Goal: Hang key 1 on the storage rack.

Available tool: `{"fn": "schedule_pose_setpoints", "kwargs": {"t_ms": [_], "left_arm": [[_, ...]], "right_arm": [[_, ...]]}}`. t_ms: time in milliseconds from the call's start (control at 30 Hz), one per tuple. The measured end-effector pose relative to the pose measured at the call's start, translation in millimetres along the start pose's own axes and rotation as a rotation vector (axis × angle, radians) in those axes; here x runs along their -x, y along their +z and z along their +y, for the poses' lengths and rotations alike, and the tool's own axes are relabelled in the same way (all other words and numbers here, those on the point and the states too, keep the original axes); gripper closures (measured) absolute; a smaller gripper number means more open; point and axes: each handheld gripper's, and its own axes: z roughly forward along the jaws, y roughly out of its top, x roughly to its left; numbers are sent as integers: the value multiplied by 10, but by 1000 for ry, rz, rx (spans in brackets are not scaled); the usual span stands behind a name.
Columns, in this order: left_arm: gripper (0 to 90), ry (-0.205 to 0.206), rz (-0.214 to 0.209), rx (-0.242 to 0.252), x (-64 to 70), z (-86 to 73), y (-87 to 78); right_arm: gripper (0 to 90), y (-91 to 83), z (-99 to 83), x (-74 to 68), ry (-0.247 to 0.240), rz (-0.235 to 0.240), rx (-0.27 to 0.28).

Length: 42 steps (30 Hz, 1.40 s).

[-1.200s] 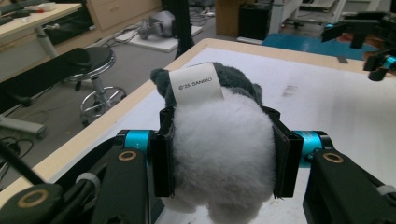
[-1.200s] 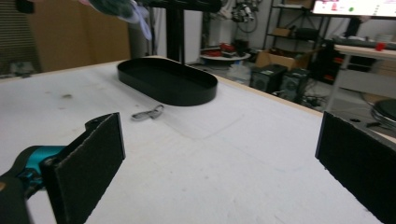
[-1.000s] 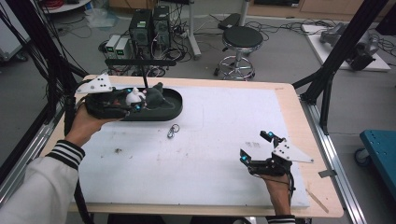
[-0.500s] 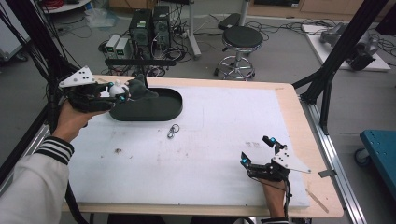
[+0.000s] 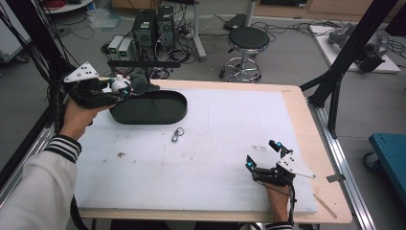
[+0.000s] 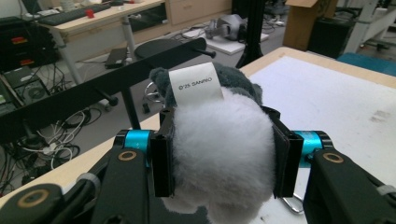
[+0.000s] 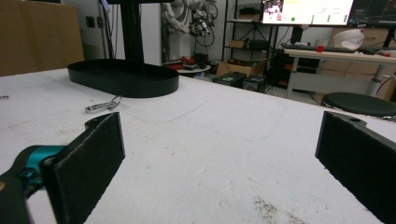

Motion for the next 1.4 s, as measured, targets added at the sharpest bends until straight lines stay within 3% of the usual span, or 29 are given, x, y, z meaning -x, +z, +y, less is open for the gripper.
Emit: {"fn": "schedule_pose_setpoints", "kwargs": {"t_ms": [533,967,1133,1400], "left_arm": [[535,-23,68,6,-93,95,120],[534,-25,93,4,-100,219,259],[534,-8,106,-6,-102,263,310],[534,-37,117,11,-120,245,377]], "right_arm": [[6,-4,-9,-7,-8,-3,3],[6,-3,-9,-10,-13,-4,4],[6,-2,-10,-10,-15,-8,4],[6,-5,-10,-17,-9,-5,-1]]}}
